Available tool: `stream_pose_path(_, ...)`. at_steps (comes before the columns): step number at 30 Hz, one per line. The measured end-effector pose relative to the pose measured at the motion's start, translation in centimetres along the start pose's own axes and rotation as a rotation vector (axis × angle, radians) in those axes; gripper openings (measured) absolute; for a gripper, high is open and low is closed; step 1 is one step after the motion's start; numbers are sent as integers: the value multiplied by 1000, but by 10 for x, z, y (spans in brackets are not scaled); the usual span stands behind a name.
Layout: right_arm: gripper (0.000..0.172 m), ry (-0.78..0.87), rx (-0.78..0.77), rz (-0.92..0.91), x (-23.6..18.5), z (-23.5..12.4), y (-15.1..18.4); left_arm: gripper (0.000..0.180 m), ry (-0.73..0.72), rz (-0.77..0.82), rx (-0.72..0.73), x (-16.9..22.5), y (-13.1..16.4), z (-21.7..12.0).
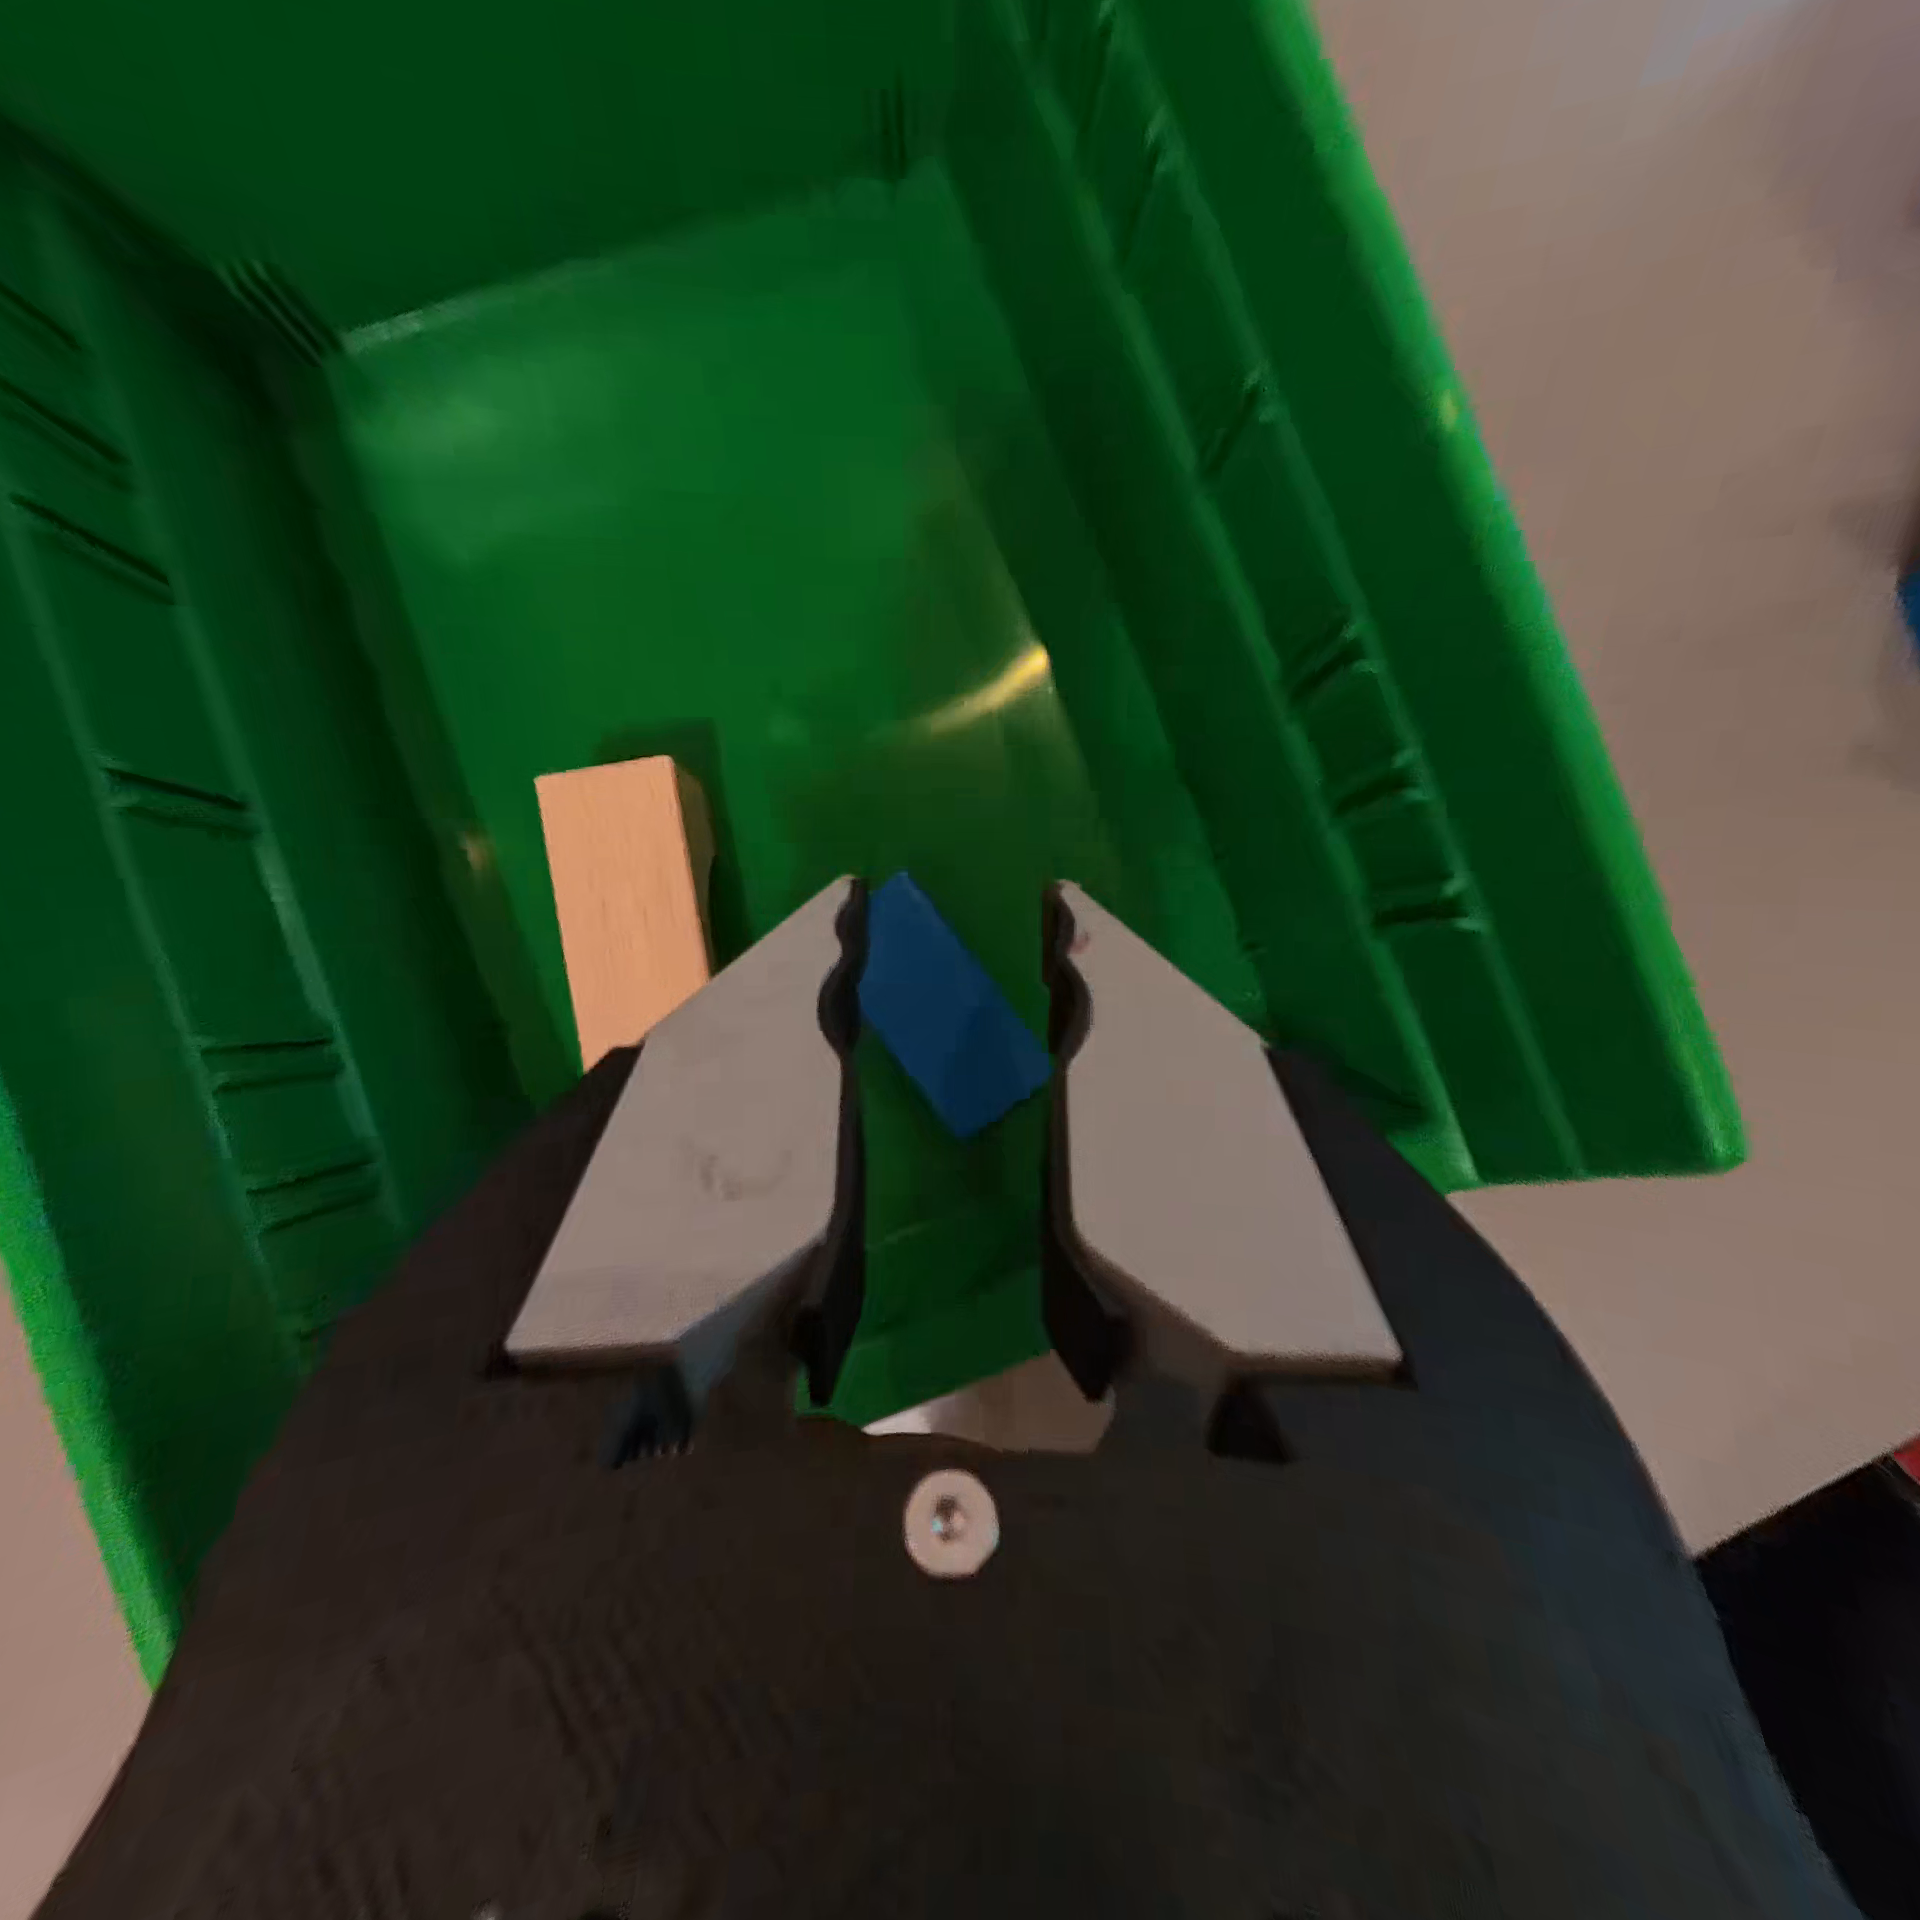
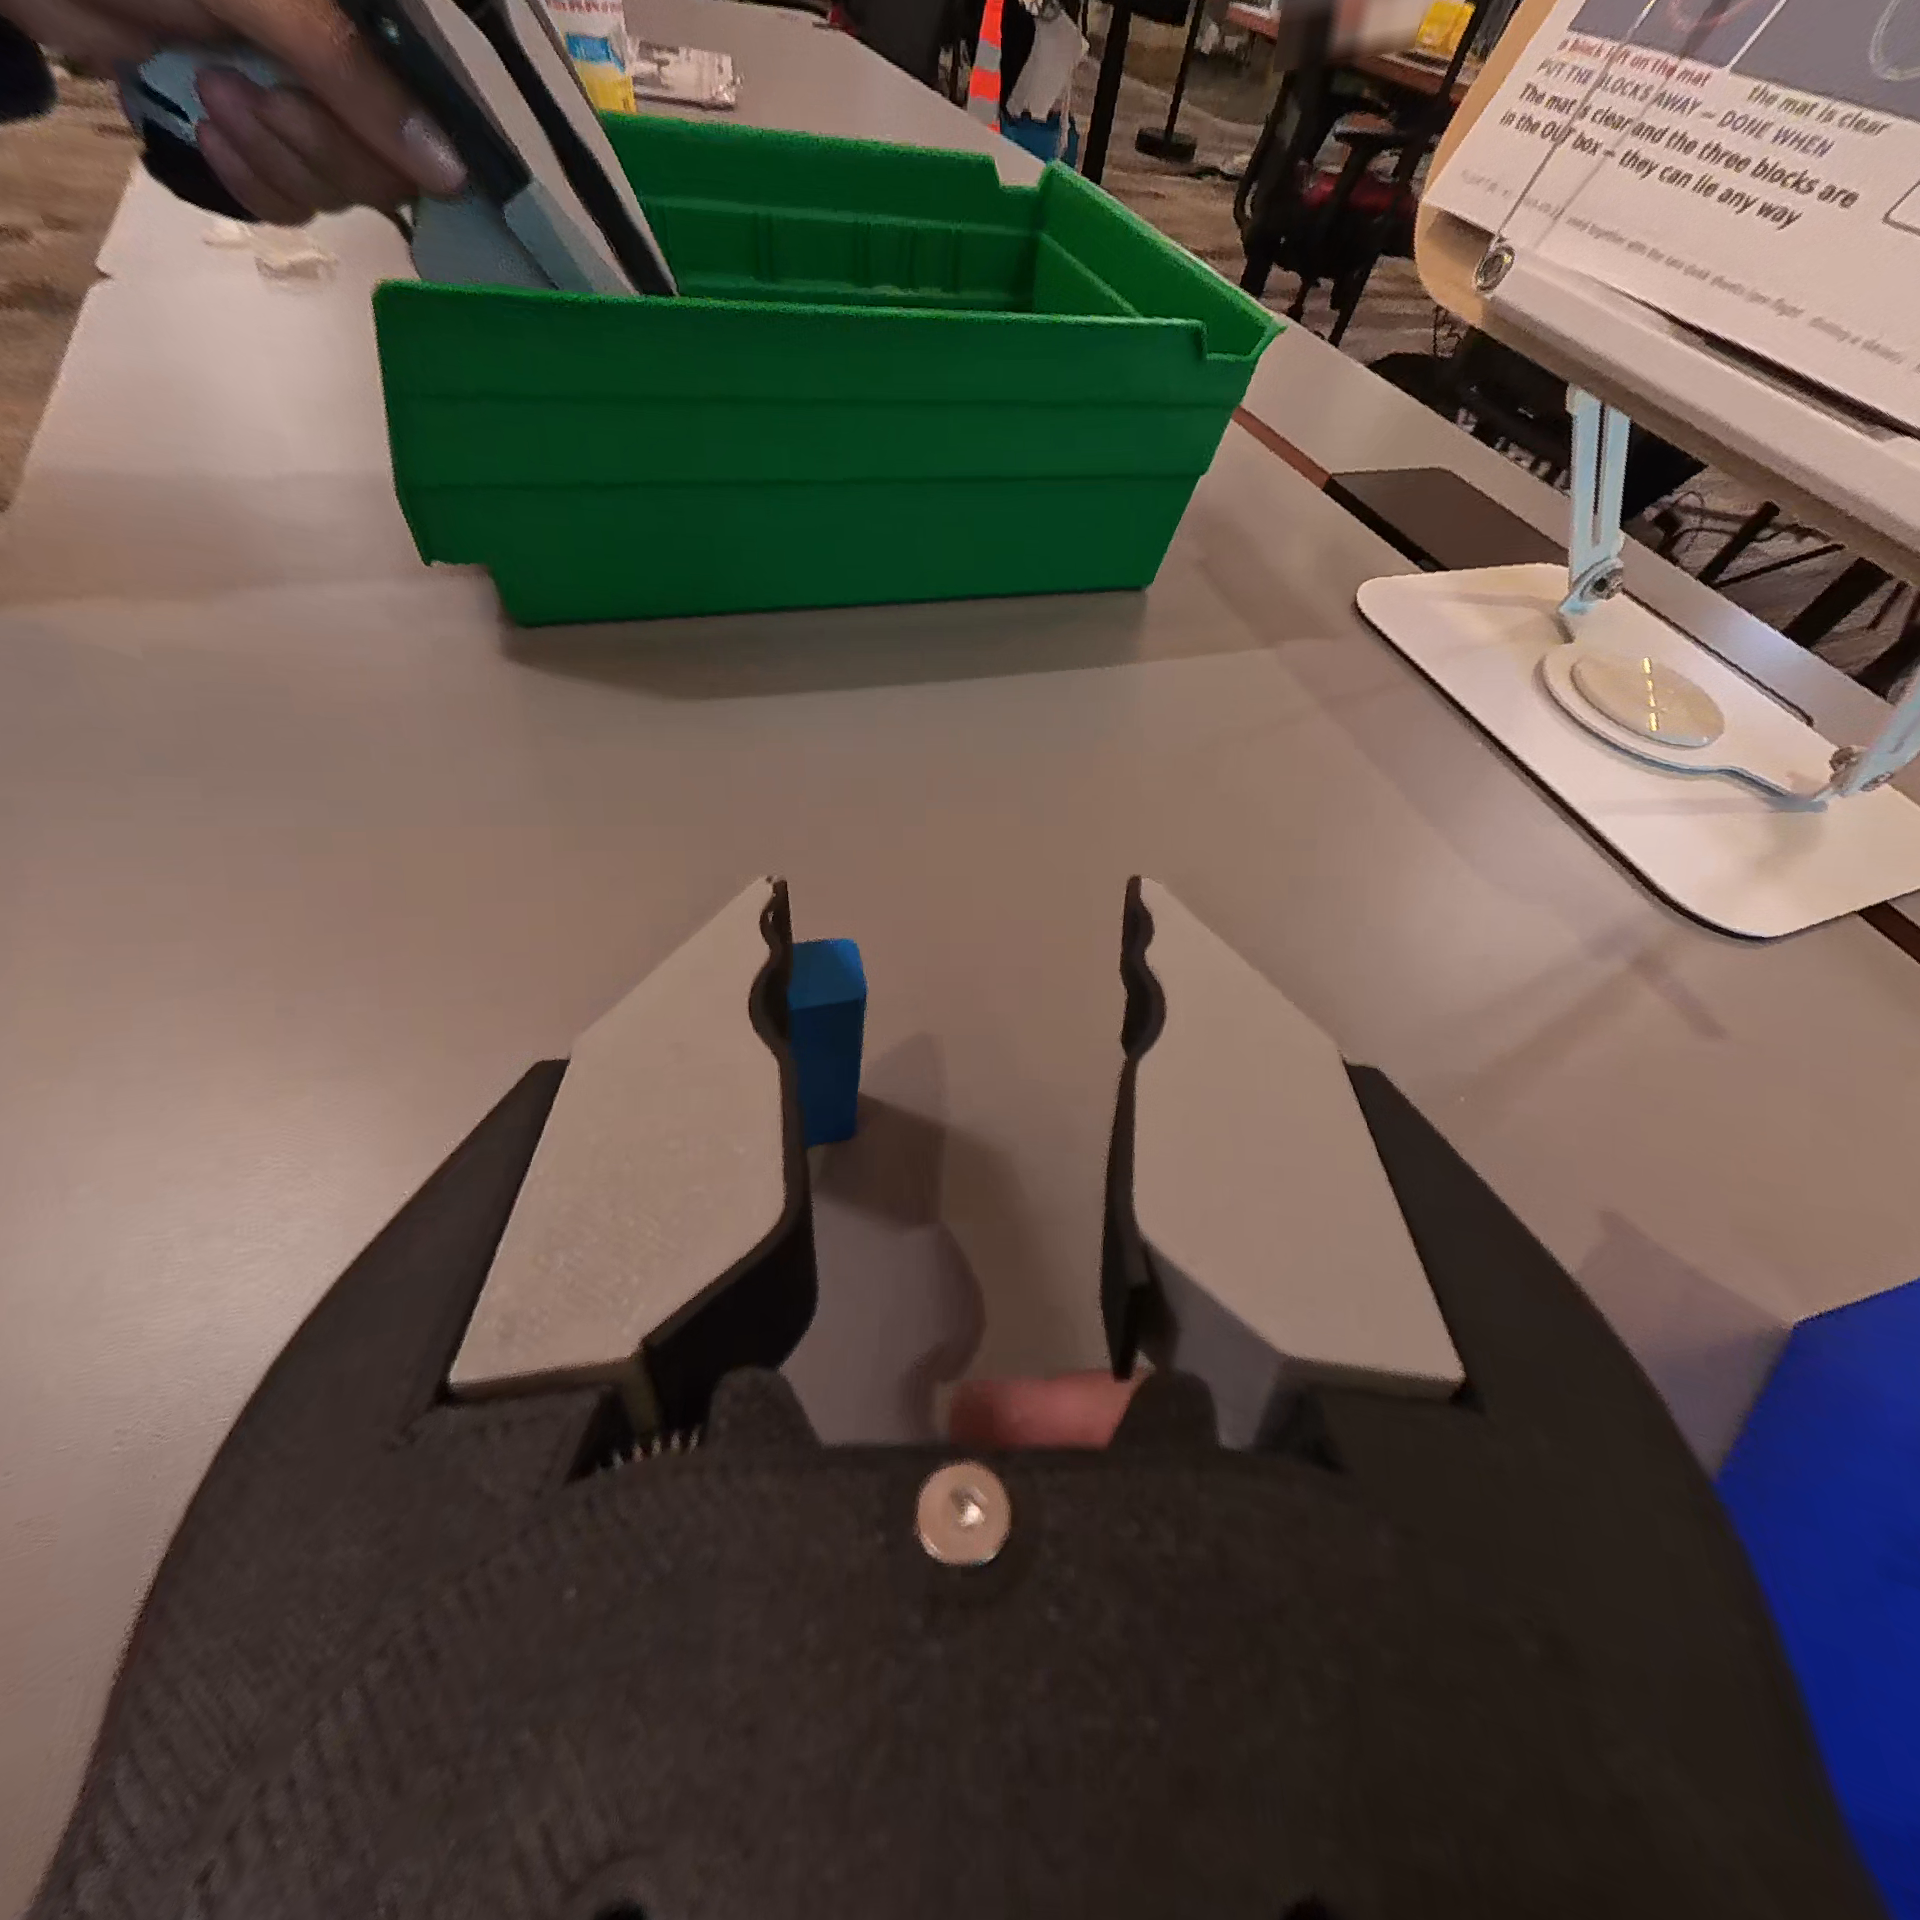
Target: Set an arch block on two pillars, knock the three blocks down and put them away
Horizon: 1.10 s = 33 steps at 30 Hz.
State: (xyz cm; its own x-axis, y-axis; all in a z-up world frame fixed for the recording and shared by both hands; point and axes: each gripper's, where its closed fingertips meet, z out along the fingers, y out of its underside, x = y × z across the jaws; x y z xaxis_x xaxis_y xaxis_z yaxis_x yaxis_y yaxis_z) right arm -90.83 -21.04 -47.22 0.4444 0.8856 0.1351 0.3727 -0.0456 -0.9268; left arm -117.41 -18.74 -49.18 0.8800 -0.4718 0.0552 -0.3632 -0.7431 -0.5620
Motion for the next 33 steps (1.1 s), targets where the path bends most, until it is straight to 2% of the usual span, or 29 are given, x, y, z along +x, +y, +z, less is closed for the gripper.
stream_pose_path(4, 62, 2, -1, -1, 0, 0, 0, 34, 9, -2, -177, 3, 22, 20)
stream_pose_path(6, 61, 3, 0, 3, 1, 0, -1, 27, -11, 10, -192, 3, 21, 23)
stream_pose_path(9, 61, 5, -25, -1, 1, 2, 5, 28, -46, 26, -249, 1, 26, 21)
stream_pose_path(11, 61, 6, -31, -10, -1, 3, 5, 40, -83, 29, -277, -5, 30, 19)
stream_pose_path(17, 60, -1, -36, -13, -2, 5, 6, 41, -48, -88, -254, -8, 34, 29)
stream_pose_path(19, 61, 0, -33, -2, -1, 5, 7, 35, -76, -54, -236, -13, 32, 34)
stream_pose_path(24, 59, 21, -13, 9, 4, 1, 4, 33, -116, 76, -230, -18, 29, 34)
stream_pose_path(26, 59, 10, 13, 25, 4, -1, -2, 32, -145, 118, -180, -20, 20, 29)
stream_pose_path(29, 59, 8, 51, 37, 5, -5, -9, 32, -174, 143, -10, -20, -13, 6)
stream_pose_path(31, 59, 3, 83, 48, 6, -9, -15, 32, -167, 157, 171, -10, -46, -22)
stream_pose_path(33, 59, 0, 117, 63, 6, -12, -21, 31, -78, 181, 393, 24, -80, -59)
